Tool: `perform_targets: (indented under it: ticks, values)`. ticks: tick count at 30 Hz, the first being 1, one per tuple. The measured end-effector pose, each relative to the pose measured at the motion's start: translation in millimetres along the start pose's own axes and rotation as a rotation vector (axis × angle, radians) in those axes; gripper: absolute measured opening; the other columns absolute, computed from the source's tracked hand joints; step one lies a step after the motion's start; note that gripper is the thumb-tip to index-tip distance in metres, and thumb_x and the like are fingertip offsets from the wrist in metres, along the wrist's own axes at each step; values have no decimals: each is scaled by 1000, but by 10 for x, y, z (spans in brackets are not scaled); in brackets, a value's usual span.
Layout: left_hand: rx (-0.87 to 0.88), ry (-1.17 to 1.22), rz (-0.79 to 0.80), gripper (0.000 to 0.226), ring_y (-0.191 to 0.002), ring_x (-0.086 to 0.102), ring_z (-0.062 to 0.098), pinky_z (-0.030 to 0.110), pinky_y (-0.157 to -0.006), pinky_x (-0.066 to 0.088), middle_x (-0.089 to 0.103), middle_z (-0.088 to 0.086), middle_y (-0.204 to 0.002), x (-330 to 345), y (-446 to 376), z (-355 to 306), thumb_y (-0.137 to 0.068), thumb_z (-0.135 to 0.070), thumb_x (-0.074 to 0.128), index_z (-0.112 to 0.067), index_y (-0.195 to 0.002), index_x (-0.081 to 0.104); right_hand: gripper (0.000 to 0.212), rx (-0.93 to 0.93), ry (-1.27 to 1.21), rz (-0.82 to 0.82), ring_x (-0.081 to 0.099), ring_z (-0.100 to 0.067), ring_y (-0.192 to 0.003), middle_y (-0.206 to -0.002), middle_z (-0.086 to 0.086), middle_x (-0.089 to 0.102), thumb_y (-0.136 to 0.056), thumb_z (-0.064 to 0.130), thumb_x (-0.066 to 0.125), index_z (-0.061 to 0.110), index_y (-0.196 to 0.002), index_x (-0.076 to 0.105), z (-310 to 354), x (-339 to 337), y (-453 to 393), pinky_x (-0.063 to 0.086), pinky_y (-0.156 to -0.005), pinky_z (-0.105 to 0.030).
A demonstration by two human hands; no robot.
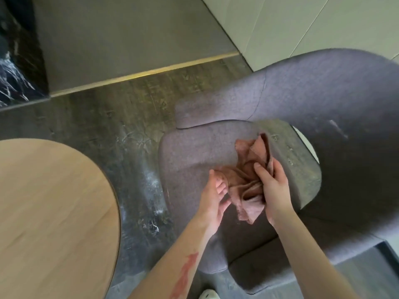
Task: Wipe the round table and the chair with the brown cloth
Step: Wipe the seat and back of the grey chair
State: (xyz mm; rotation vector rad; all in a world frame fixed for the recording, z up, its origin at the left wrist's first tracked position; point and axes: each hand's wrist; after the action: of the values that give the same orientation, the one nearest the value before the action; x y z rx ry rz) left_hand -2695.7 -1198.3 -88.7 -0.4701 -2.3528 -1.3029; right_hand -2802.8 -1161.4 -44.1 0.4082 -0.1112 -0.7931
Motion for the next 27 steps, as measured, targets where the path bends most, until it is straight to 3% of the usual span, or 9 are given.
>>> perform_targets:
  ticks: [3, 6, 8, 10, 12, 15, 18, 22, 27]
  values:
    - [14, 88, 191, 72, -115, 60, 20, 37, -100, 44, 67, 6, -119, 185, 66, -248, -86, -67, 20, -18, -121, 59, 25, -2, 68, 3, 60, -16, -105, -110, 4, 64, -93, 26, 52, 21, -117, 56, 220, 12, -31, 46, -92, -31]
    - [19, 19, 344, 77, -119, 57, 23, 40, -104, 40, 64, 11, -124, 414, 65, -394, -76, -71, 39, -14, -123, 57, 55, 104, 86, 20, 59, -17, -110, -121, -2, 63, -86, 60, 41, 23, -123, 58, 338, -57, -190, 44, -100, -37]
    - [77, -117, 446, 71, -126, 51, 26, 43, -109, 36, 55, 16, -134, 600, 21, -389, -78, -52, 61, -10, -133, 46, 95, 248, 88, -6, 55, -24, -116, -133, -7, 54, -56, 88, 45, 28, -129, 51, 345, -170, -349, 42, -102, -44]
    - [104, -239, 414, 60, -122, 55, 25, 43, -108, 39, 58, 14, -132, 805, -65, -322, -78, -24, 69, -11, -132, 46, 120, 309, 86, 18, 47, -27, -123, -143, -2, 39, -34, 96, 45, 30, -134, 43, 326, -356, -508, 37, -105, -49]
    - [123, -313, 276, 53, -115, 61, 21, 42, -105, 42, 65, 10, -123, 1012, -143, -253, -75, -11, 72, -12, -124, 54, 110, 313, 104, 115, 45, -25, -124, -143, -1, 39, -41, 95, 44, 32, -132, 47, 417, -500, -606, 35, -108, -48]
    - [120, -332, 71, 43, -106, 64, 21, 39, -98, 47, 69, 5, -112, 1303, -277, -114, -75, -1, 70, -15, -115, 60, 61, 254, 128, 333, 50, -19, -122, -136, -3, 52, -86, 66, 32, 26, -126, 56, 684, -791, -711, 35, -109, -38]
    - [142, -202, -49, 32, -95, 64, 24, 39, -89, 50, 68, 6, -99, 1680, -383, 54, -83, 6, 56, -12, -110, 59, 36, 112, 294, 415, 50, -12, -110, -134, -3, 53, -97, 39, 35, 26, -125, 54, 995, -1252, -959, 37, -93, -27]
    - [164, -72, -122, 33, -87, 62, 24, 39, -85, 50, 65, 11, -101, 2277, -498, 271, -86, 4, 52, -8, -117, 55, 34, -304, 680, 289, 55, -16, -105, -122, -8, 60, -95, 22, 47, 10, -127, 53, 1540, -1840, -1484, 40, -92, -23]
    - [270, 4, -195, 30, -91, 64, 28, 41, -86, 52, 66, 16, -108, 2890, -613, 347, -85, 6, 52, -7, -111, 58, 42, -881, 1284, 301, 41, -28, -130, -138, -8, 51, -92, 27, 51, 14, -132, 50, 2010, -2135, -2120, 29, -106, -38]
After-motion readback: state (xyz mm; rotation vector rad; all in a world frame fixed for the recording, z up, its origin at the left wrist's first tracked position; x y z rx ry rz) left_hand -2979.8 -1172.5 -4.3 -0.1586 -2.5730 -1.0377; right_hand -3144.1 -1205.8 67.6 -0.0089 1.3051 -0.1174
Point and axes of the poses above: each hand's wrist, its own y-axis away from the middle knuckle, its own x-axis out of the palm, z = x × y
